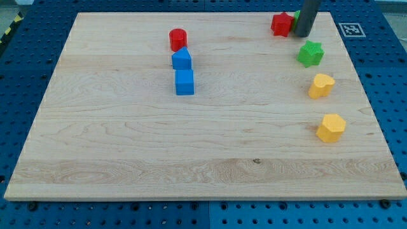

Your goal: Adjust the red star at the left side of the green circle

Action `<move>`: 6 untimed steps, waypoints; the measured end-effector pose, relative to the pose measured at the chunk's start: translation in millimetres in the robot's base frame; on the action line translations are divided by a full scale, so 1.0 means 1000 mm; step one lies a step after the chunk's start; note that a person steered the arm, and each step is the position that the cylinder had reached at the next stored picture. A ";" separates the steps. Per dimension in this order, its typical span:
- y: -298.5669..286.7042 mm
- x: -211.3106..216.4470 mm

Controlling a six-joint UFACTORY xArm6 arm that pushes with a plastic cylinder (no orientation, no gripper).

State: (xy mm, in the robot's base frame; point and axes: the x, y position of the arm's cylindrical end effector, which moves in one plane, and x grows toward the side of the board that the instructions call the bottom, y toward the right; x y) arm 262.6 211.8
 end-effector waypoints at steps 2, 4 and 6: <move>-0.010 0.038; -0.057 0.021; -0.049 -0.009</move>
